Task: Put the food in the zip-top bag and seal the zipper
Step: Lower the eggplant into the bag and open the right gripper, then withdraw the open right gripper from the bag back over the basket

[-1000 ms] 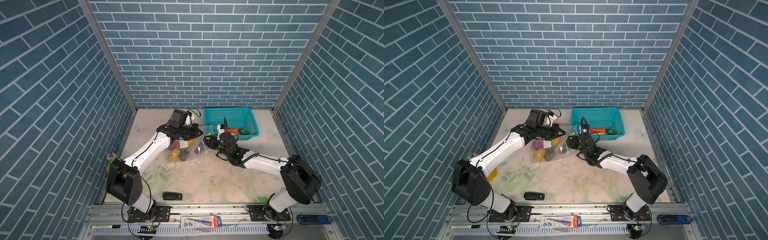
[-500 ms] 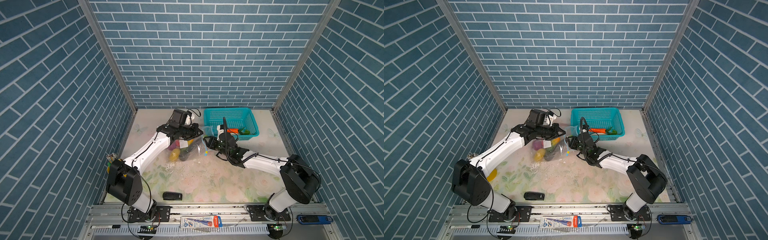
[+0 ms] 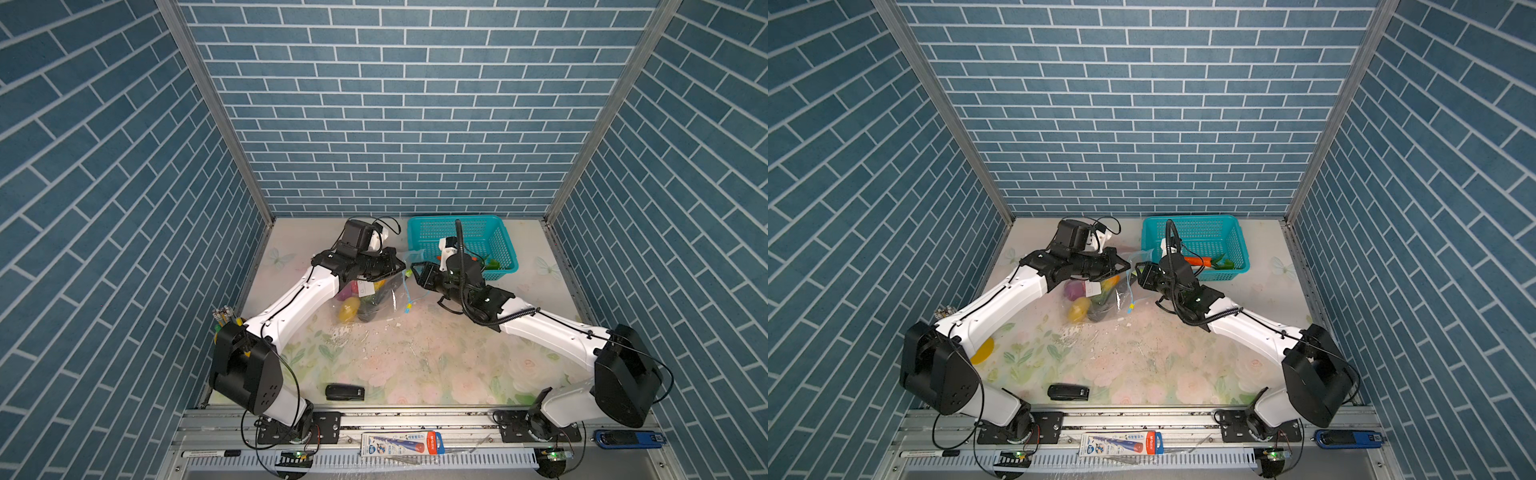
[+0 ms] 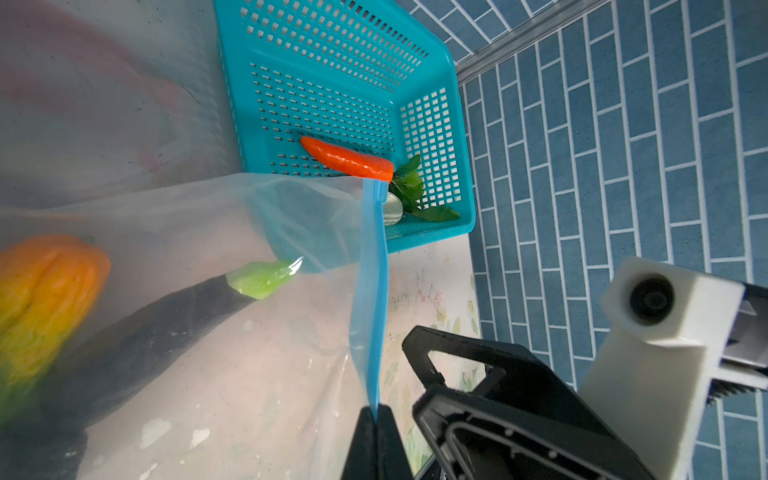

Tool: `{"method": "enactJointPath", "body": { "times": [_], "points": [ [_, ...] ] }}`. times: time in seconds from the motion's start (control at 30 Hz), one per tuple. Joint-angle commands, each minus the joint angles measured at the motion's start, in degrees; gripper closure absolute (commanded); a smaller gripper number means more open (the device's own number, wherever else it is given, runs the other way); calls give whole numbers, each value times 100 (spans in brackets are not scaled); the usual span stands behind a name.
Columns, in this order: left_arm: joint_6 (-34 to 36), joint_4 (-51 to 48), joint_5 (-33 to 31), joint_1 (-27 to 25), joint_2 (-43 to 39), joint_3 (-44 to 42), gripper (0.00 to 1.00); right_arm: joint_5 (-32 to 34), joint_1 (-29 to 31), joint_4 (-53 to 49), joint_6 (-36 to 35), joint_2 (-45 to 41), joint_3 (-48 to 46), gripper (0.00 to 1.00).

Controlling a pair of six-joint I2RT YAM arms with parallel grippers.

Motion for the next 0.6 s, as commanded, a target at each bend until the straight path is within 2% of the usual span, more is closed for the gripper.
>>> {"method": "enactJointPath", "body": {
  "times": [0.0, 0.2, 0.33, 0.43, 0.57],
  "points": [
    [50, 15, -20, 33, -210, -46, 100, 222, -75, -720, -428, -229, 272, 54],
    [66, -7, -18, 33, -315, -89, 100, 58, -657, -2147, -1555, -584, 792, 54],
    [50, 12, 1, 33, -357, -81, 100, -634, -1355, -3034, -2515, -411, 1388, 54],
    [32, 36, 16, 20, -377, -87, 100, -612, -1677, -3521, -3268, -200, 1835, 52],
    [41, 5, 21, 23, -377, -73, 100, -734, -2231, -3794, -3043, 184, 2304, 49]
  ]
}}
